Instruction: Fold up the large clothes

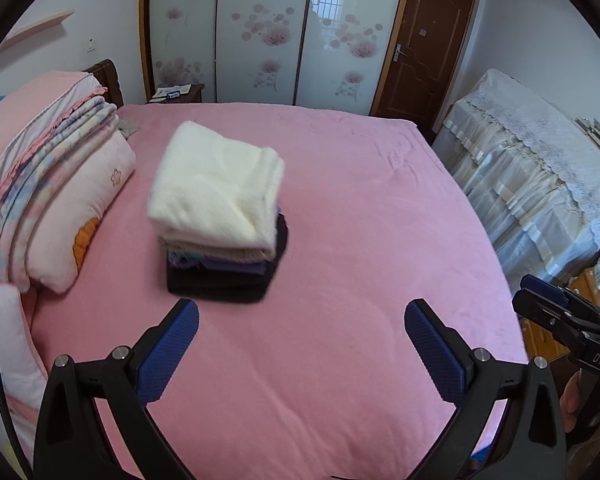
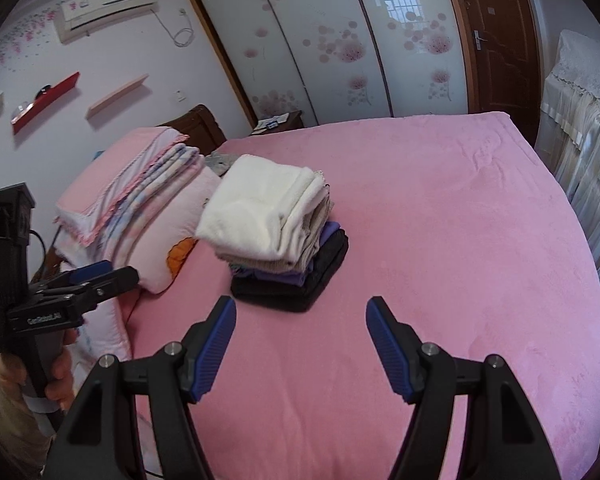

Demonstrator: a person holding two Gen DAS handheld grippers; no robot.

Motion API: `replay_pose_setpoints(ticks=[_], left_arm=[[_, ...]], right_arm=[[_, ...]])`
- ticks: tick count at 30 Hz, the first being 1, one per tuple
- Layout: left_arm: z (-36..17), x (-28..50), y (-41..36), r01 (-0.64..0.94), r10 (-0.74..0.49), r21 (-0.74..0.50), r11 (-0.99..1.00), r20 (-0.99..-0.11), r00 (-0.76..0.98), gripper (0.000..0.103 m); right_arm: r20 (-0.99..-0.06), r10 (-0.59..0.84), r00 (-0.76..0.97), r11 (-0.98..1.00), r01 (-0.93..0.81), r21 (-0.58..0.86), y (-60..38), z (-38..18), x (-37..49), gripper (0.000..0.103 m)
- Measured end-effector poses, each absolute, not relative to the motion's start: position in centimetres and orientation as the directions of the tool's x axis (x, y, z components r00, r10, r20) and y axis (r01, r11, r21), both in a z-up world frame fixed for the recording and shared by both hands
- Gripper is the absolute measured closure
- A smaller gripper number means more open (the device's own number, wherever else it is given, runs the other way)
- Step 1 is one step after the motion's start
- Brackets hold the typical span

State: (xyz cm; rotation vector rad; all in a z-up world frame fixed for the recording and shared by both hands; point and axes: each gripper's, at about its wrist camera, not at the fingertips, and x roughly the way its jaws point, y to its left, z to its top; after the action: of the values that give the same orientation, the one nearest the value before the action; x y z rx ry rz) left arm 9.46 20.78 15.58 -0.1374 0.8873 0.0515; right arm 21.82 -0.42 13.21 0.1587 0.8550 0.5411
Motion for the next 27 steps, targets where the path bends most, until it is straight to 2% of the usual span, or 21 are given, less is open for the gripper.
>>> replay_pose_setpoints(ticks=[6,15,22,27], left_arm=[[14.3,3.1,13.8,-0.103,-0.037,-0.123,0.987,-0.800,0.599,0.001],[8.0,-3.6,5.8,-0.150,0.049,-0.045,0.988,-0.822,0.567,0.001],[4.8,-5.5,2.5,-0.162,0.079,-0.014,0.987,-0.828,0.556,0.001],[4.8,-5.5,1.9,-0.174,0.089,-0.015,0.985,-0.816,0.571,0.001]], right_arm=[[-0.703,0.505,0.502,0.854,-0.410,0.320,-6.3,14.0,15.3,0.035],[-0.743,0.384,0.548,0.912,-0.349,0.213,-10.6,8.7,8.1,0.035],[-0.731,0.283,0.621,0.958,-0.223,0.181,-12.1,6.3,4.9,0.035],[-0.745,0.252,0.618,0.965,-0.214,0.148,-11.8,5.7,4.4,0.035]])
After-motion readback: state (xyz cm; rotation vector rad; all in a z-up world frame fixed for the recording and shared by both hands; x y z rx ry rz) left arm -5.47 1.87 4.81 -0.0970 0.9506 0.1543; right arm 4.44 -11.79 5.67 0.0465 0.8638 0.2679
